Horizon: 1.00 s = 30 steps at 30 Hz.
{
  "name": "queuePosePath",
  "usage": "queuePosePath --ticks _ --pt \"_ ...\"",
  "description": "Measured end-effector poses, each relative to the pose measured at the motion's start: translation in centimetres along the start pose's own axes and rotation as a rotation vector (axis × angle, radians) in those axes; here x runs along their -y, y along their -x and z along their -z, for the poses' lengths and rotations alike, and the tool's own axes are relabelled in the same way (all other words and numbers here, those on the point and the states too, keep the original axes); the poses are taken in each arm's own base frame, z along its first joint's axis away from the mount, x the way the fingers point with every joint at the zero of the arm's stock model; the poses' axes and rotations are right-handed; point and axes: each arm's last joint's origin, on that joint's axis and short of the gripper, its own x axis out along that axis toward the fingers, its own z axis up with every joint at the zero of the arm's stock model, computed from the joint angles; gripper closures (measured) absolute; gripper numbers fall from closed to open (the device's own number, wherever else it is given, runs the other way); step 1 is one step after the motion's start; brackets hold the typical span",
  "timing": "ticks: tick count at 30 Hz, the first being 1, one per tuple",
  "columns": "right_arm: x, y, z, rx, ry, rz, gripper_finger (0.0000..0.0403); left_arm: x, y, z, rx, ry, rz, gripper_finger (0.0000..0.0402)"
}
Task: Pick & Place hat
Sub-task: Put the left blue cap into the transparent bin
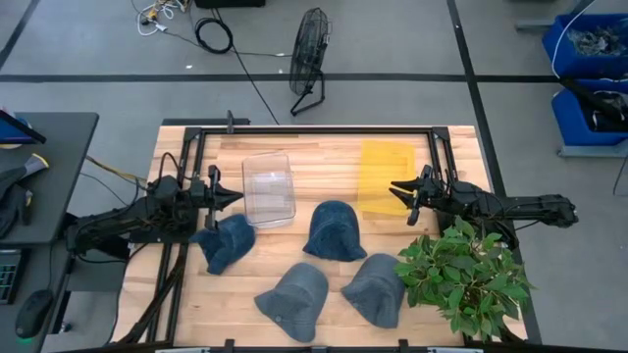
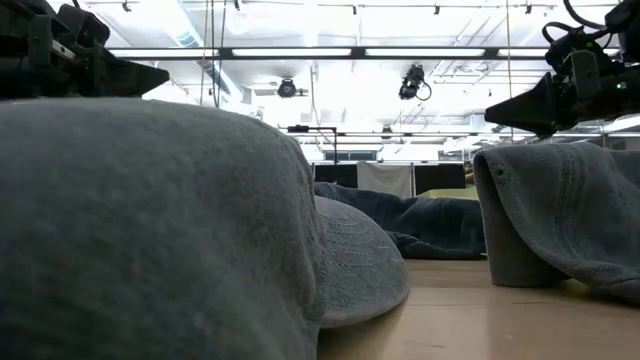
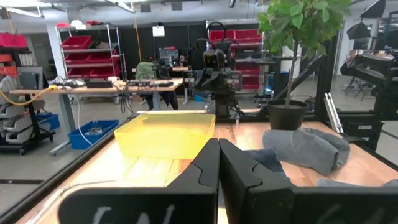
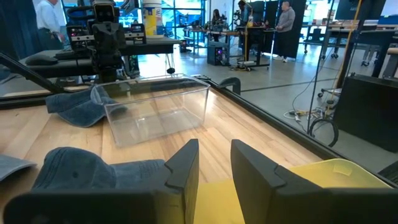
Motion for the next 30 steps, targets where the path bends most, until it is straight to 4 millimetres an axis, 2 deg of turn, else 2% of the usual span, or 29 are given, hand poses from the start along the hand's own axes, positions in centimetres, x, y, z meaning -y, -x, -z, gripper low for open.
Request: queuePosePath --ticks 5,12,20,25,30 --pt "0.0 0.0 0.0 0.0 0.0 0.001 0.0302 0.0 0.0 -0.6 0.057 -0.005 0.0 0.0396" --pt "0.0 0.0 0.0 0.0 0.0 0.001 0.0302 0.0 0.1 -1.4 0.144 0.077 0.006 0.0396" --pt "0.0 0.0 0.0 0.0 0.0 0.006 0.0302 0.0 0.5 -3.0 0.31 0.119 -0.007 0.0392" --pt "0.0 0.0 0.0 0.0 0.0 0.006 0.0302 -0.4 0.6 -3.5 0.334 0.127 -0.129 0.0348" --pt "0.0 0.0 0.0 0.0 0.0 0.005 0.0302 -0.5 0.9 -5.2 0.348 0.031 -0.213 0.0288"
